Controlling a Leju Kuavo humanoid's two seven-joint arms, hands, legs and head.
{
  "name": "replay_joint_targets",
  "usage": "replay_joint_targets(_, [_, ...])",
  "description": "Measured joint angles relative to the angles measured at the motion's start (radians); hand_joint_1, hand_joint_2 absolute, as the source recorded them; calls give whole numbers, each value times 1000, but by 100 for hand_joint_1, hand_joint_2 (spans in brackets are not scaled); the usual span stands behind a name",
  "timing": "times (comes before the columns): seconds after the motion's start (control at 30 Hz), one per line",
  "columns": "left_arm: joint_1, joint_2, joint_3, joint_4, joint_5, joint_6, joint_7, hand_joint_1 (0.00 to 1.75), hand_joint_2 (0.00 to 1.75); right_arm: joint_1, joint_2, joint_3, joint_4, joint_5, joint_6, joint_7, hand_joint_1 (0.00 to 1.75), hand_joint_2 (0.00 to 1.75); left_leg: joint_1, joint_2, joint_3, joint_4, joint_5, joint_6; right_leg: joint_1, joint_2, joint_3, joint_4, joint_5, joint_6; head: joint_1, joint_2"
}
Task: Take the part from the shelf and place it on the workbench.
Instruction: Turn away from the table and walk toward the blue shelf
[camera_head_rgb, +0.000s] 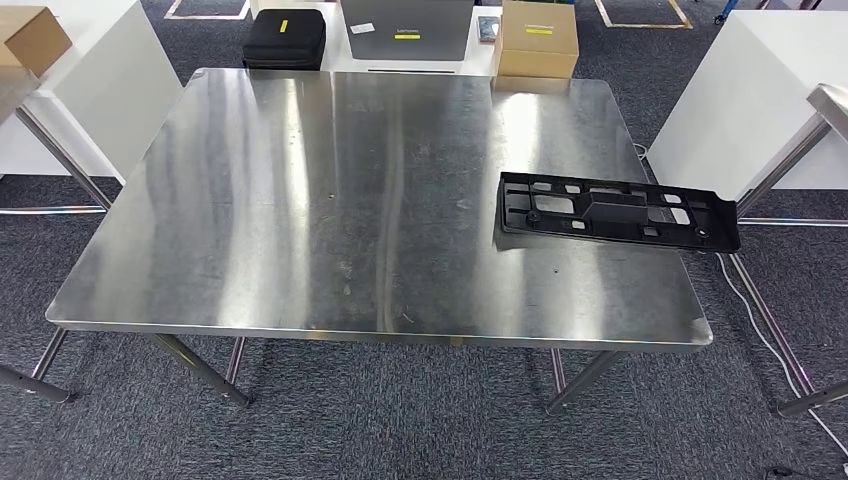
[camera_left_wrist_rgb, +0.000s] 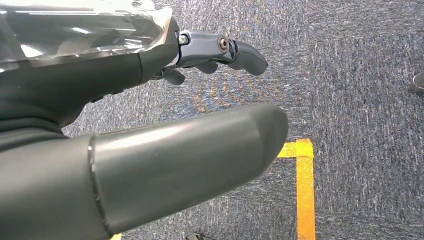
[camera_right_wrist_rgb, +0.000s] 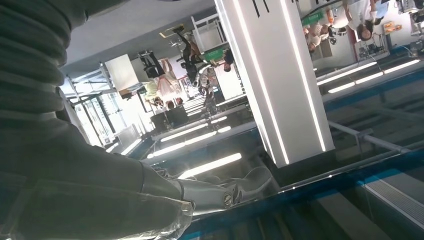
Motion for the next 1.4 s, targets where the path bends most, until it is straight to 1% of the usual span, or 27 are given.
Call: replay_joint_targets(1.4, [0, 0, 0, 0, 0, 0, 0, 0, 0, 13, -2, 6, -22, 0, 0, 0, 0, 175, 0, 0, 0, 0, 0, 0, 0, 0, 0, 0, 0, 0, 0, 0])
